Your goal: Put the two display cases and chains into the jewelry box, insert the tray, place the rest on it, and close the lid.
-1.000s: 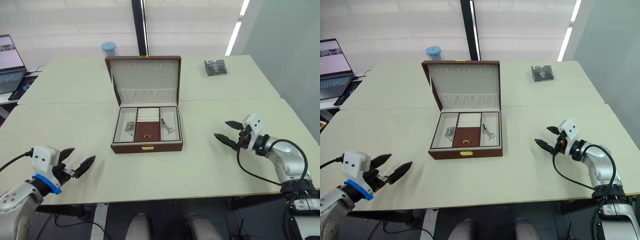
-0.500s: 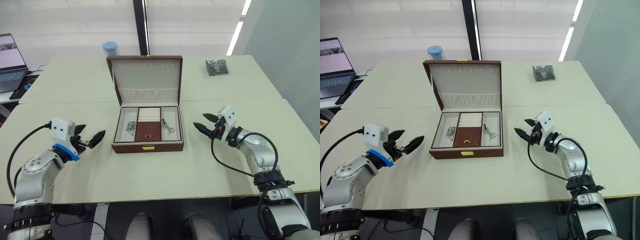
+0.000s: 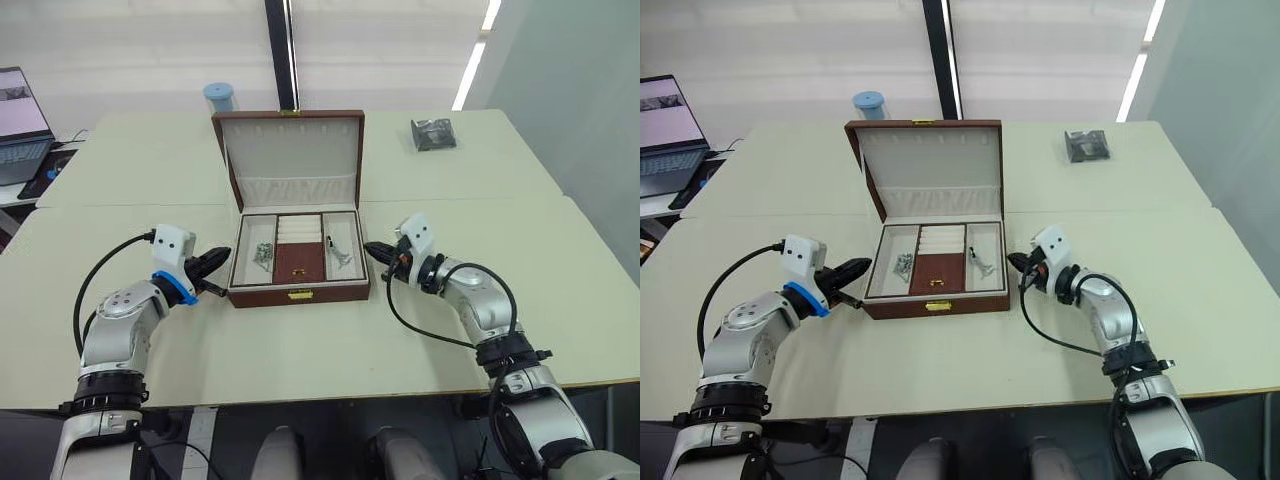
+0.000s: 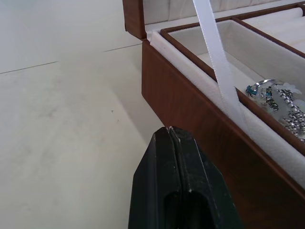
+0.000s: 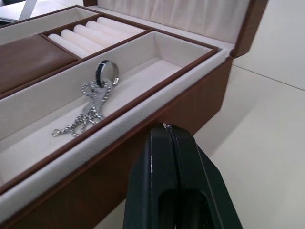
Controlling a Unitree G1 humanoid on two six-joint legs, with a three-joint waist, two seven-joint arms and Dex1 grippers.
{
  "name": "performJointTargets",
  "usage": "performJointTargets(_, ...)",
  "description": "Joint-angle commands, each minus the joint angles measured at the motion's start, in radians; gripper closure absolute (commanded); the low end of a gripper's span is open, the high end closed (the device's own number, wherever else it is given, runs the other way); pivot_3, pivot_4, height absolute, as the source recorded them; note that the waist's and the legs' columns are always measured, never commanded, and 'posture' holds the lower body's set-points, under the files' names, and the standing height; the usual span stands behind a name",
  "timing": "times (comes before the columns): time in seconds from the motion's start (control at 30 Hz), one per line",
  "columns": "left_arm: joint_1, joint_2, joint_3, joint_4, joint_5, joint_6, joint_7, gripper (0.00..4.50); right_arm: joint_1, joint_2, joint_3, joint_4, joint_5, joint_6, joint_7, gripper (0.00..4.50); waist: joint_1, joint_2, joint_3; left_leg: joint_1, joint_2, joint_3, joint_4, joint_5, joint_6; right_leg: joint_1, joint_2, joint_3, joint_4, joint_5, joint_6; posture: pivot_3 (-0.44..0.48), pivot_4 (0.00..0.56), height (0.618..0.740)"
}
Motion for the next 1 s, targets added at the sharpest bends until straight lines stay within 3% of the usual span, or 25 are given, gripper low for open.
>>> performJointTargets(0.03,-0.011,-0.012,-0.036,-0.048,-0.014,0.013,-0.054,4.48,0.004,0.018,0.036,-0.070,0.004,0.015,0.023,4.50,0.000,0.000,0.000,0.000,0.000,0.000,0.000,0.000,0.000,0.000,0.000,0.000,0.000,0.000,0.000,0.000,0.150,0.740)
performJointTargets(0.47,0.093,-0.023,-0.079,-0.236,-0.045,0.122,-0.126,4.48,0.142,-0.022,0.086,-0.355,0.117,0.229,0.167,4.50,0.000,0.000,0.000,0.000,0.000,-0.001,0.000,0.000,0.000,0.000,0.000,0.000,-0.001,0.000,0.000,0.000,0.150,0.740)
performJointTargets(1.0,0.244,-0.019,-0.121,-0.460,-0.069,0.241,-0.168,4.48,0.253,-0.052,0.121,-0.571,0.187,0.408,0.194,4.50,-0.001,0.000,-0.001,0.001,0.000,-0.001,-0.001,0.000,0.000,0.001,0.000,0.001,-0.001,0.000,0.000,0.000,0.150,0.740)
